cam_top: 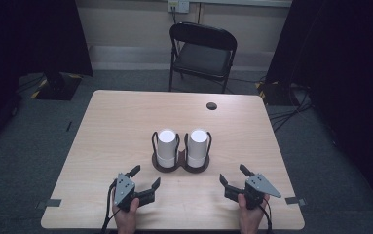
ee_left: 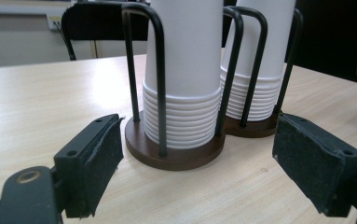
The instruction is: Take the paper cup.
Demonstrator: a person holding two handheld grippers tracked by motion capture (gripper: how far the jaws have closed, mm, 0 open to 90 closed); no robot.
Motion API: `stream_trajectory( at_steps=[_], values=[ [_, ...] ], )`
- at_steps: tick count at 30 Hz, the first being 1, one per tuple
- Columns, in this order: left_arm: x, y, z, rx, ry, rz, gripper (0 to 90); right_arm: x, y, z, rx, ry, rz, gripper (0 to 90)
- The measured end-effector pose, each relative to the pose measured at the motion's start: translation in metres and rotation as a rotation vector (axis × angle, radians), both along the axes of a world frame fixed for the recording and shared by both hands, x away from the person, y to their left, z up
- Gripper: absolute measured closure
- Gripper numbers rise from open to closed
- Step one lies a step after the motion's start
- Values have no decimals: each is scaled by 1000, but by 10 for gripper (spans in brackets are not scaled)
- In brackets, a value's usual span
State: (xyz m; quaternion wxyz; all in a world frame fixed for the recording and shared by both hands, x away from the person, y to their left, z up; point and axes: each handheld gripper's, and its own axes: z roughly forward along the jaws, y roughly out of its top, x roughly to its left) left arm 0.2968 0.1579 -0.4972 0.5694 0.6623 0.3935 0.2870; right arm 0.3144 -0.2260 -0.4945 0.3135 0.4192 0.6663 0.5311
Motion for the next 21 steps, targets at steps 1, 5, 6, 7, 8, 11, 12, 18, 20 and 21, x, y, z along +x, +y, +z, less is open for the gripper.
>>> stream_trajectory(
  at_steps=[1, 5, 6, 7, 8, 11, 12, 18, 20, 21],
  values=[
    [0, 0, 0, 2, 2, -5, 157, -1, 1, 0, -15, 3, -4, 140],
    [2, 0, 1, 9, 22, -7, 159, -3, 1, 0, -17, -10, 1, 154],
    [3, 1, 1, 6, 30, -6, 158, -4, 1, 0, -20, -19, 0, 160],
    [4, 1, 1, -2, 38, -7, 157, -5, 2, 0, -19, -28, -7, 163],
    [4, 2, 1, -8, 50, -13, 158, -6, 1, 0, -17, -37, -15, 163],
    [5, 3, 1, -16, 60, -27, 157, -6, 2, 0, -19, -37, -22, 163],
    [5, 3, 2, -14, 62, -30, 158, -6, 3, 0, -27, -36, -20, 163],
    [6, 2, 4, -38, 73, -28, 156, -3, 7, 0, -57, -23, -18, 163],
    [8, 2, 4, -64, 88, -36, 159, -5, 7, 0, -52, -41, -43, 164],
    [8, 2, 4, -64, 88, -36, 159, -5, 7, 0, -52, -41, -43, 164]
  ],
)
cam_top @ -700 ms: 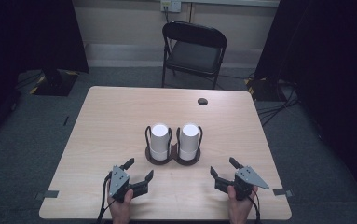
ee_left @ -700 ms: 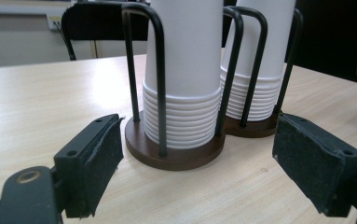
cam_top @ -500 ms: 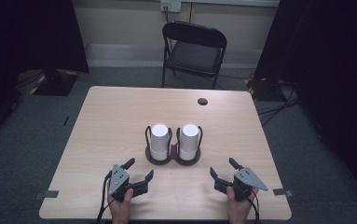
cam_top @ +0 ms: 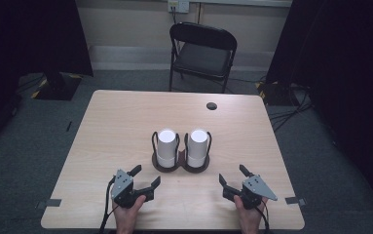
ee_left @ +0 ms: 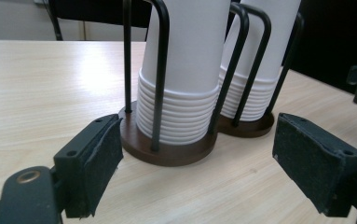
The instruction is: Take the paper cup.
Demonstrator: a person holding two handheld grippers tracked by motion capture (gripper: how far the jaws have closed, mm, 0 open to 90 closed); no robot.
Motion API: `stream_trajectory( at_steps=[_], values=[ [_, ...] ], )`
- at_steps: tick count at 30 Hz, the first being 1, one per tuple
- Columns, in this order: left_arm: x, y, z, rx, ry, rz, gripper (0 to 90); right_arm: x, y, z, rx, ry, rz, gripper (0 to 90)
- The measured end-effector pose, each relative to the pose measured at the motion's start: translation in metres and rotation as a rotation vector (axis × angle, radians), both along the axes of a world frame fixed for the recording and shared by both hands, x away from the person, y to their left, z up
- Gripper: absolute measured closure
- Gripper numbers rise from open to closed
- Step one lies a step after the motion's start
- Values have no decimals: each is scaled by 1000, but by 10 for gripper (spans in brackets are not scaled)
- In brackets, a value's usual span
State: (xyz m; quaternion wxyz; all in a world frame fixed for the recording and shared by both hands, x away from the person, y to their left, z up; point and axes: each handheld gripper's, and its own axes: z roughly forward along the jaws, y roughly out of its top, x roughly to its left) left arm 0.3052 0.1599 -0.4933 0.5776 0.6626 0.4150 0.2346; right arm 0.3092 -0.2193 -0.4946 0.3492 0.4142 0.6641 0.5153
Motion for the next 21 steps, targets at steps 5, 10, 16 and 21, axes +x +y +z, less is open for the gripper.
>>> stream_trajectory(
  at_steps=[5, 10, 16, 21],
  values=[
    [6, -1, 1, -20, 19, -51, 169, -3, 1, 0, -11, -1, -17, 190],
    [7, -5, 10, -13, -10, -70, 208, -5, 1, 0, -18, -6, -26, 195],
    [11, -14, 20, -22, -35, -112, 215, -4, 0, 0, -6, 4, -19, 194],
    [15, -26, 28, -7, -47, -162, 215, -5, -1, 0, 7, 7, -10, 194]
  ],
)
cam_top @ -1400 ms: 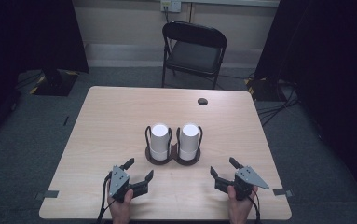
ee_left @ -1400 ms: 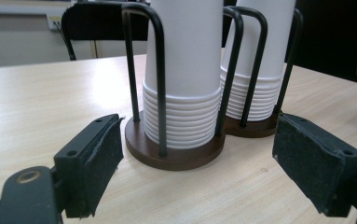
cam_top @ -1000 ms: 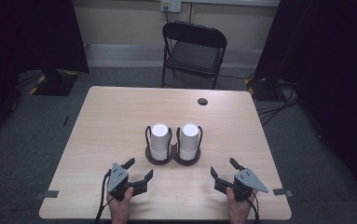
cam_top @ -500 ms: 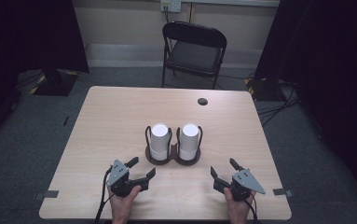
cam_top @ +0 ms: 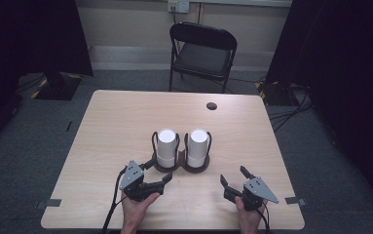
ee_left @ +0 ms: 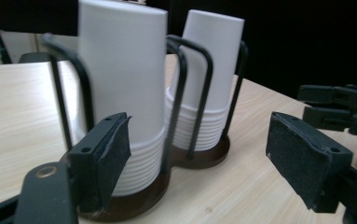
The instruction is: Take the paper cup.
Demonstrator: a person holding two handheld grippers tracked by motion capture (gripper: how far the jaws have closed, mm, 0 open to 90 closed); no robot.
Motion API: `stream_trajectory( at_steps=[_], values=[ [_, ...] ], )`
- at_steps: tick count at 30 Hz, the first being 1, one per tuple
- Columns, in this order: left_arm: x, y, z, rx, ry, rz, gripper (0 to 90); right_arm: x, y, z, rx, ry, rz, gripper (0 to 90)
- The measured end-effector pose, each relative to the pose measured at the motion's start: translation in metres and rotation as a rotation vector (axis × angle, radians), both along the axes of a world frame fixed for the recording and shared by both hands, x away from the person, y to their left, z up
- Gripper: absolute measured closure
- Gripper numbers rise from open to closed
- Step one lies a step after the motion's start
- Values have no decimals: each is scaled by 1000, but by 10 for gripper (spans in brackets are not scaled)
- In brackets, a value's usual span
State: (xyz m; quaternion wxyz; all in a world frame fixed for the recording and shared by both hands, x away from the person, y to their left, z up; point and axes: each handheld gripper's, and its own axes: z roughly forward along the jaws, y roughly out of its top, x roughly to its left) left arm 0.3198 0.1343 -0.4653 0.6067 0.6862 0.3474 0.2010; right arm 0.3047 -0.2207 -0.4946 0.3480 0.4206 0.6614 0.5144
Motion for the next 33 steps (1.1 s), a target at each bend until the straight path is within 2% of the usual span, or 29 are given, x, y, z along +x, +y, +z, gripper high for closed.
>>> stream_trajectory(
  at_steps=[5, 6, 11, 15, 21, 26, 33],
  values=[
    [7, -9, 12, 0, -23, -34, 210, 0, 0, 0, 3, 1, -1, 192],
    [10, -12, 16, 10, -35, -44, 211, 0, -1, 0, 6, 1, 0, 192],
    [14, -18, 21, 22, -54, -50, 216, 1, -1, 0, 6, 6, 10, 191],
    [16, -24, 24, 6, -67, -59, 219, 1, -1, 0, 6, 12, 11, 189],
    [21, -35, 35, 44, -93, -86, 229, 1, 0, 0, 4, 10, 17, 188],
    [27, -45, 41, 62, -105, -110, 228, 1, 0, 0, 0, 14, 21, 187],
    [40, -56, 48, 76, -101, -143, 206, 2, 0, 0, -1, 18, 23, 187]
  ],
)
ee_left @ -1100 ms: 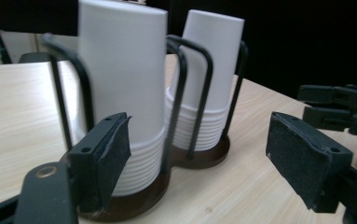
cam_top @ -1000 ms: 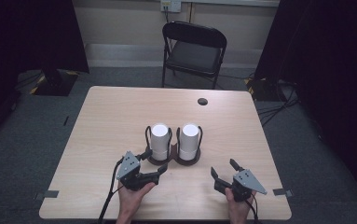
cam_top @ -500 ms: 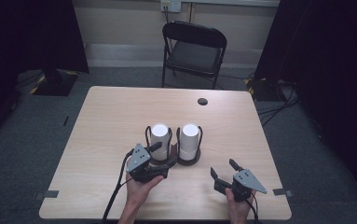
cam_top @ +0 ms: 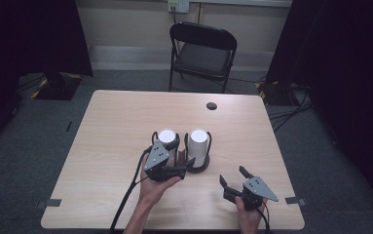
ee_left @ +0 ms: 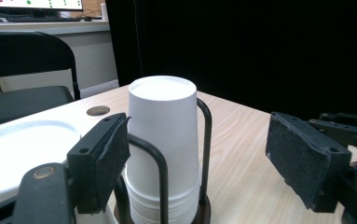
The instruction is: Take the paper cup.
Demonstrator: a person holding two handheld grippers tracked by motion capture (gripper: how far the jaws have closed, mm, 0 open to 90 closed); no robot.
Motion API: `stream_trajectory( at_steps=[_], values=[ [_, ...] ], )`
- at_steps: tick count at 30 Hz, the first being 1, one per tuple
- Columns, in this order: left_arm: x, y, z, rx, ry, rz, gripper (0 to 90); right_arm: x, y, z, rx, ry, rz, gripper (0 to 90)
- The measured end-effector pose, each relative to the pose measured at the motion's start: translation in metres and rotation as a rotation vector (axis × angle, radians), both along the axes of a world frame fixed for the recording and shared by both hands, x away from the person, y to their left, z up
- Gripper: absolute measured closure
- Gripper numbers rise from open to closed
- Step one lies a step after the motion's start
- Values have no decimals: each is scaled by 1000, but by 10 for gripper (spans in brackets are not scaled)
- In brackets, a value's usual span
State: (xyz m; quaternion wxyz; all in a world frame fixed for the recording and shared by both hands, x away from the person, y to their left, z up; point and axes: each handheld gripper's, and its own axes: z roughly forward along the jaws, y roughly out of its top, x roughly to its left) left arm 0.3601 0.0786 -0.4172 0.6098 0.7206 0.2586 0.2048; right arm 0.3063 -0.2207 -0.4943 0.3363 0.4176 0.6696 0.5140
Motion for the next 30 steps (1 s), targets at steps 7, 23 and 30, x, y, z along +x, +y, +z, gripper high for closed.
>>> stream_trajectory(
  at_steps=[7, 23, 30],
  values=[
    [13, -9, 5, 8, 5, -12, 171, 0, 0, 0, -1, 4, -3, 179],
    [36, -24, 19, -3, 11, -26, 159, 0, -1, 0, 7, 5, 6, 176],
    [46, -32, 16, 12, 15, -14, 184, -1, -1, 0, 7, -4, 5, 181]
  ],
)
